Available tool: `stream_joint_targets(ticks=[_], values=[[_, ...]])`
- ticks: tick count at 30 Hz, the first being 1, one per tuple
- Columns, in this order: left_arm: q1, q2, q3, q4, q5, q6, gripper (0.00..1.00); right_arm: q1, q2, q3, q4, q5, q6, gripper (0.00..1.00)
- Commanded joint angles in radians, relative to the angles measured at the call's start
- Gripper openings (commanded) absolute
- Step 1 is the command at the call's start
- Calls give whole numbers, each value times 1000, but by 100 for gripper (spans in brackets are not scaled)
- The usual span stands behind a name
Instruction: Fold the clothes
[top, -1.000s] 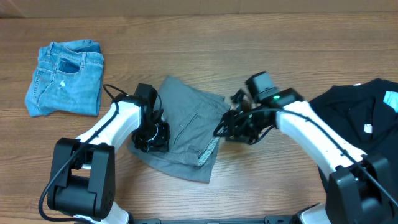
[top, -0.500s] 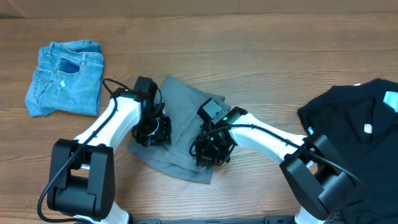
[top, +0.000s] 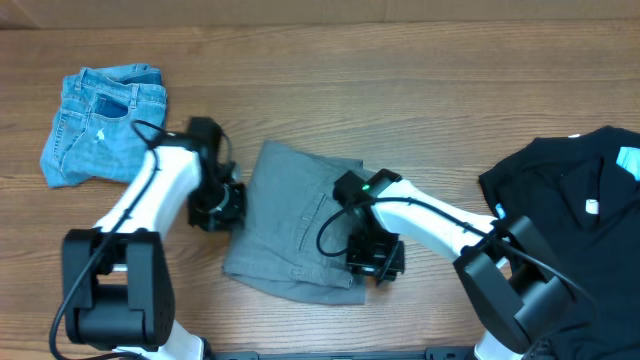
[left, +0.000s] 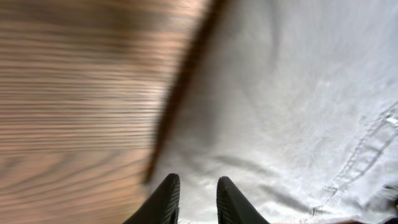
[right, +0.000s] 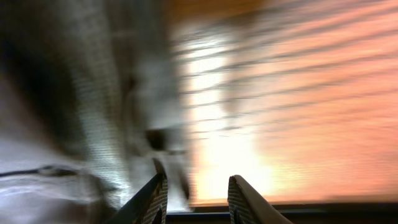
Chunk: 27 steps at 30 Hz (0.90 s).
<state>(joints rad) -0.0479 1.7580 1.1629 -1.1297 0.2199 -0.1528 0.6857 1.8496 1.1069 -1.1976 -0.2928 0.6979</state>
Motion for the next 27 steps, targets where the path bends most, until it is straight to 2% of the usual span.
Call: stream_joint_targets(ticks=[1, 3, 4, 7, 10, 14, 18, 22, 27], values=[[76, -46, 76, -29, 81, 139, 24, -55, -96, 31, -16, 85, -35, 35], [88, -54, 82, -26, 216, 207, 24, -69, -139, 44, 14, 42, -93, 32], [85, -56, 82, -26, 321, 263, 23, -78, -179, 51, 68, -35, -167, 29], [44, -56, 74, -21, 411, 324, 21, -82, -241, 52, 200, -177, -227, 26], [-16, -55, 47, 19, 401, 333, 16, -74, -248, 52, 309, -210, -205, 25], [-101, -50, -34, 112, 390, 320, 13, -63, -209, 20, 430, -161, -19, 21], [-123, -50, -135, 192, 323, 251, 12, -66, -137, -30, 503, -129, 71, 20], [-101, -50, -229, 231, 229, 224, 15, -76, -56, -64, 510, -108, 105, 15], [-27, -50, -269, 185, 74, 174, 15, -125, -22, -68, 420, -90, 144, 11]])
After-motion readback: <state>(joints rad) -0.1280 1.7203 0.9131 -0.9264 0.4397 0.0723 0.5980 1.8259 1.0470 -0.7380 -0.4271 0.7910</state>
